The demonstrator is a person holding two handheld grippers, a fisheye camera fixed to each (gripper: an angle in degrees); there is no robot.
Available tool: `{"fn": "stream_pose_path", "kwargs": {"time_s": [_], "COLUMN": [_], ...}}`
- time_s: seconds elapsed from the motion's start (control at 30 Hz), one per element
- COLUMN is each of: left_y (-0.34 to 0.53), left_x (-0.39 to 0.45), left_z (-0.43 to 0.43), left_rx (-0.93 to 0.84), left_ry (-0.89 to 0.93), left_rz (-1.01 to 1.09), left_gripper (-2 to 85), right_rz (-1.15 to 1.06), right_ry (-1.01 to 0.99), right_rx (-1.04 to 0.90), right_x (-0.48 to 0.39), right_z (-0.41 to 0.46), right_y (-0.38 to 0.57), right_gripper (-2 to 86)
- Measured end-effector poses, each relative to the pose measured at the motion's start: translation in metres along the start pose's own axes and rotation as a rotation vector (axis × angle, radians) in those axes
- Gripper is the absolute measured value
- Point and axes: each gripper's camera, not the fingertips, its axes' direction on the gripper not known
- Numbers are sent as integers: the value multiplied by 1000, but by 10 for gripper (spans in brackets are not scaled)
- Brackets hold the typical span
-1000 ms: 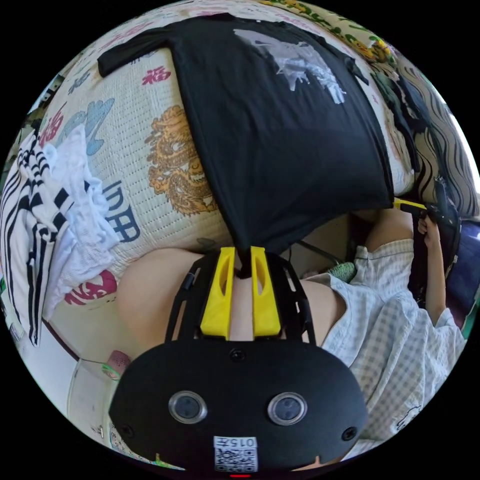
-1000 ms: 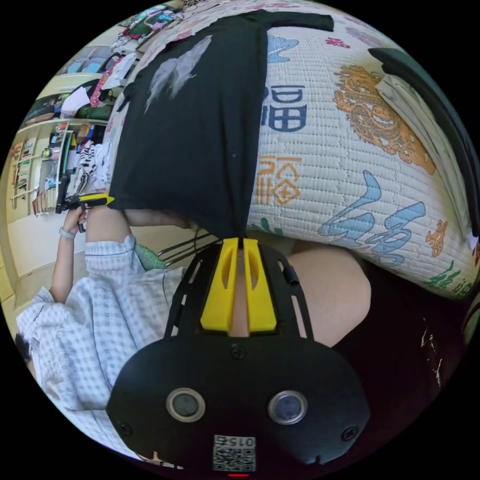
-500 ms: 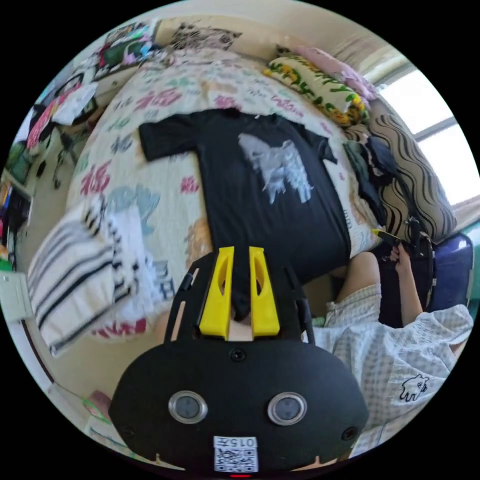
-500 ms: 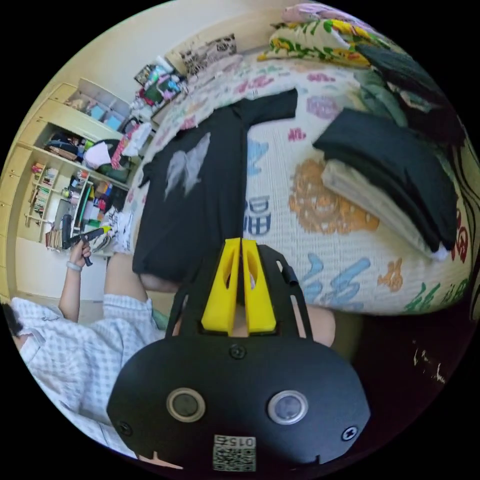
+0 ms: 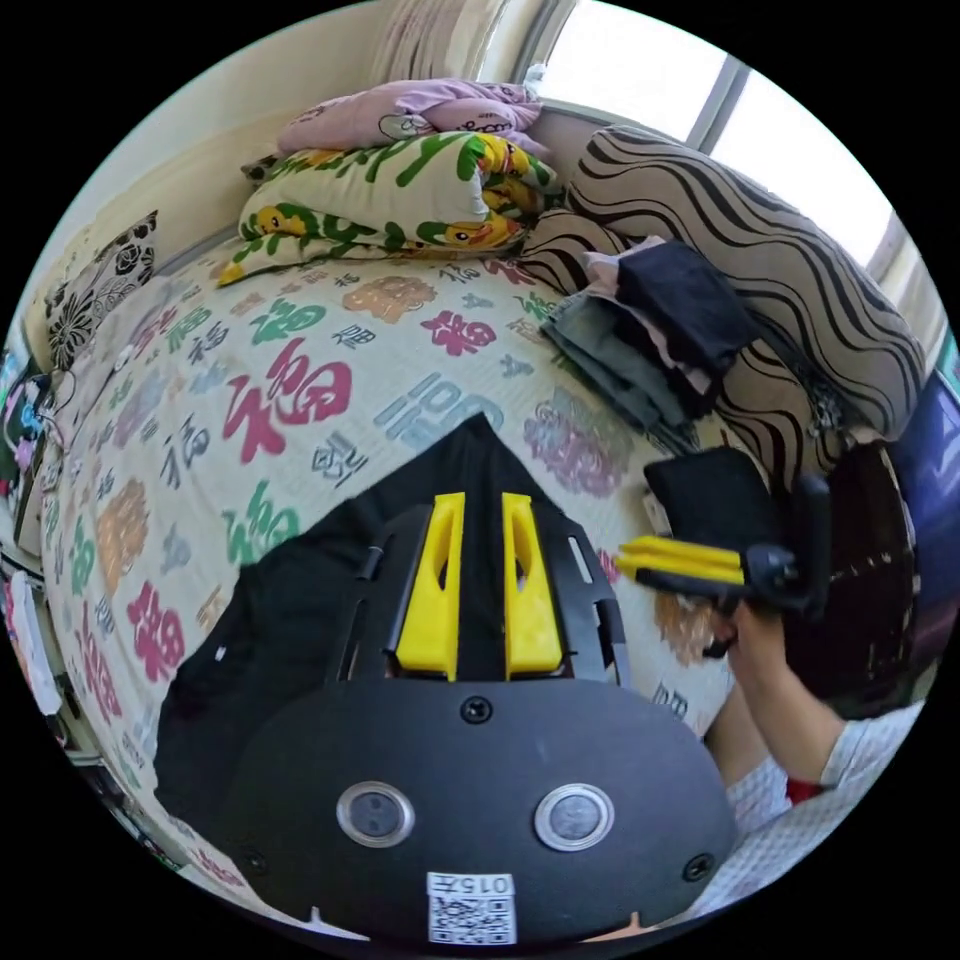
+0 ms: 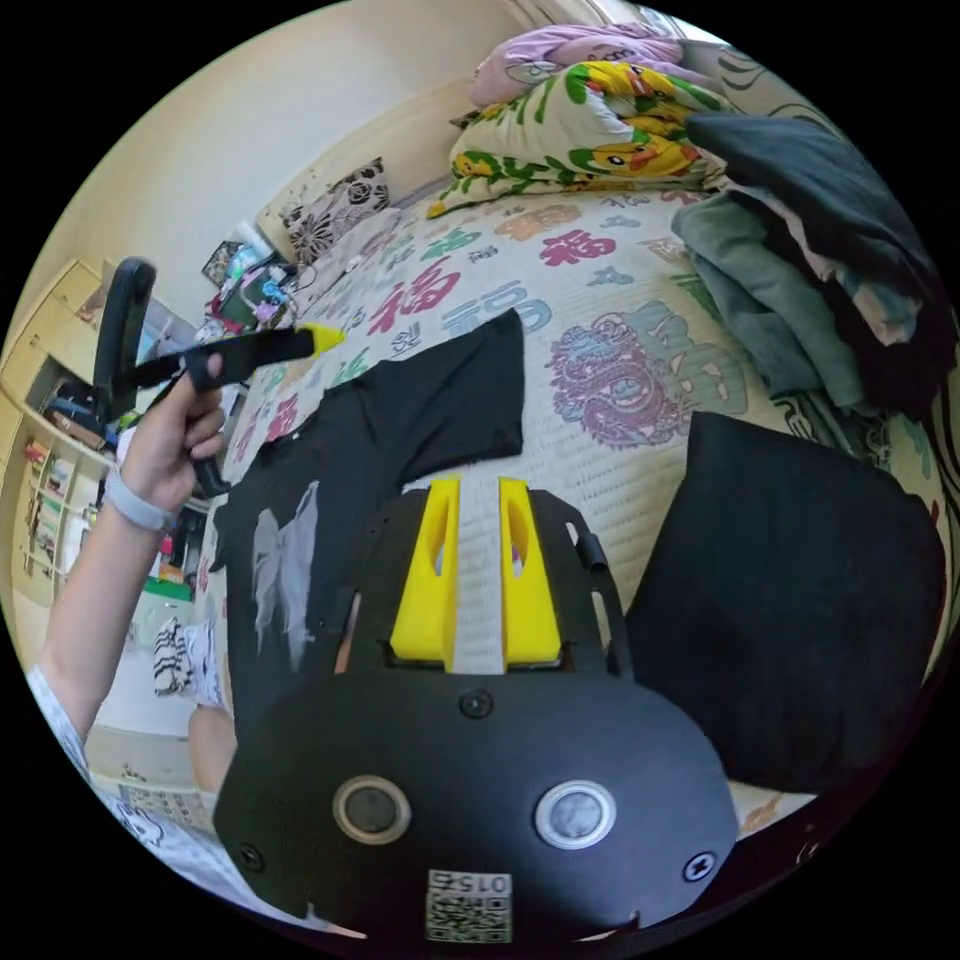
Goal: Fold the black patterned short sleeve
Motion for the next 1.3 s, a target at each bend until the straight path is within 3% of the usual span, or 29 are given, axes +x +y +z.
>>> {"fn": "stream_pose_path", "kwargs": {"time_s": [0.27, 0.4, 0.5, 0.7, 0.87, 1.07, 1.3], "left_y": [-101, -107, -102, -62, 45, 193, 300], "left_x": [3, 1, 2, -19, -87, -164, -210], "left_z": [158, 200, 207, 122, 13, -56, -76], "left_rx": [-23, -94, -112, 122, 289, 309, 266], "left_ry": [9, -72, -93, -78, -73, -100, -64], "left_rz": [-55, 3, 71, 95, 43, -137, -341], "left_gripper": [84, 73, 19, 0, -1, 0, 40], "right_rz": [55, 28, 46, -50, -305, -521, -570], "right_ry": [-32, -13, -41, -29, -65, -105, -64], "right_rx": [10, 13, 33, 122, 137, -8, -217], "right_x": [15, 6, 2, -39, -126, -218, -250], "right_z": [66, 93, 107, 114, 127, 212, 323], "right_y": [-40, -42, -41, -36, -20, 16, 51], "right_gripper": [61, 33, 17, 7, 6, 11, 38]}}
